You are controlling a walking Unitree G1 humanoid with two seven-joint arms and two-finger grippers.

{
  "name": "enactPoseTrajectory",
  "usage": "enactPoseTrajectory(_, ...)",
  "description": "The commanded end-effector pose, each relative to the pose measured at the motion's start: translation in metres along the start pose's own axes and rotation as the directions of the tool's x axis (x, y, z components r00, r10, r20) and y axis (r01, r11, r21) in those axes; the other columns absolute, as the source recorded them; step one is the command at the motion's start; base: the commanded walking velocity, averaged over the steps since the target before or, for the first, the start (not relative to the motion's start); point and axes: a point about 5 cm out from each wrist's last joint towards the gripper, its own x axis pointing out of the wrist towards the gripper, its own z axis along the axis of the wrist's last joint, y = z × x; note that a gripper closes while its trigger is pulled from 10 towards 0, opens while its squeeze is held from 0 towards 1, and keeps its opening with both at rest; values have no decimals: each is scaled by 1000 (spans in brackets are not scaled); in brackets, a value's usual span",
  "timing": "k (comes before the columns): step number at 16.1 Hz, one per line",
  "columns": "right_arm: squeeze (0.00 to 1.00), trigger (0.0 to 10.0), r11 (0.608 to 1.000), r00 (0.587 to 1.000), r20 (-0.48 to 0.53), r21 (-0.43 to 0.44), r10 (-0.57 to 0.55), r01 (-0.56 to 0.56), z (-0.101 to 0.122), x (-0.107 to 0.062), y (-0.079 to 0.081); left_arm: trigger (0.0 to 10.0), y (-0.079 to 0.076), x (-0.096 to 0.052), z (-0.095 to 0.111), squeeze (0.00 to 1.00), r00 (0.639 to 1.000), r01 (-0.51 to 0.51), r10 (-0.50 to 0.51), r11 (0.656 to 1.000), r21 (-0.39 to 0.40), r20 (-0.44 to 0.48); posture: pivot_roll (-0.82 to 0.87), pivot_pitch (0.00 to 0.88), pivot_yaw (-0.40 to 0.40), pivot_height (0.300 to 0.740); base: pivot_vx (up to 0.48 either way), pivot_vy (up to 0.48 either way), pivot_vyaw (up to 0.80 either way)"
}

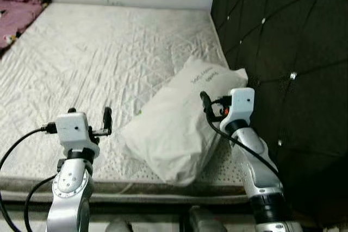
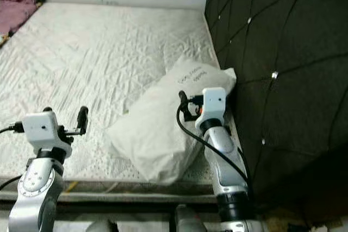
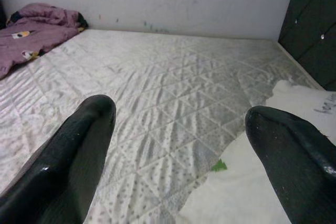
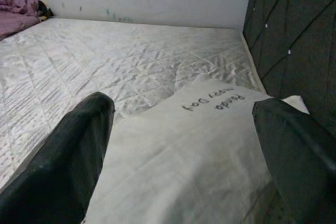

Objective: Clean up the room

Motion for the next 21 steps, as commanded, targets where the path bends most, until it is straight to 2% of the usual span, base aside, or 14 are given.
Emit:
enactPoseTrajectory(1,0,10000,1000,1000,-9,2,3,-3,0,-1,0,10000,0,-2,-1,0,1000,2,-2,1000,-6,-14,-55,81,-29,636,0,0,0)
enactPoseTrajectory(17,0,10000,1000,1000,-28,-5,15,-15,1,3,1,10000,1,3,0,0,1000,-15,14,1000,-27,-24,-55,85,-40,631,0,0,0)
enactPoseTrajectory(21,0,10000,1000,1000,-28,-2,14,-14,1,4,1,10000,1,4,0,0,1000,-10,9,999,-34,-25,-55,87,-39,609,0,0,-106)
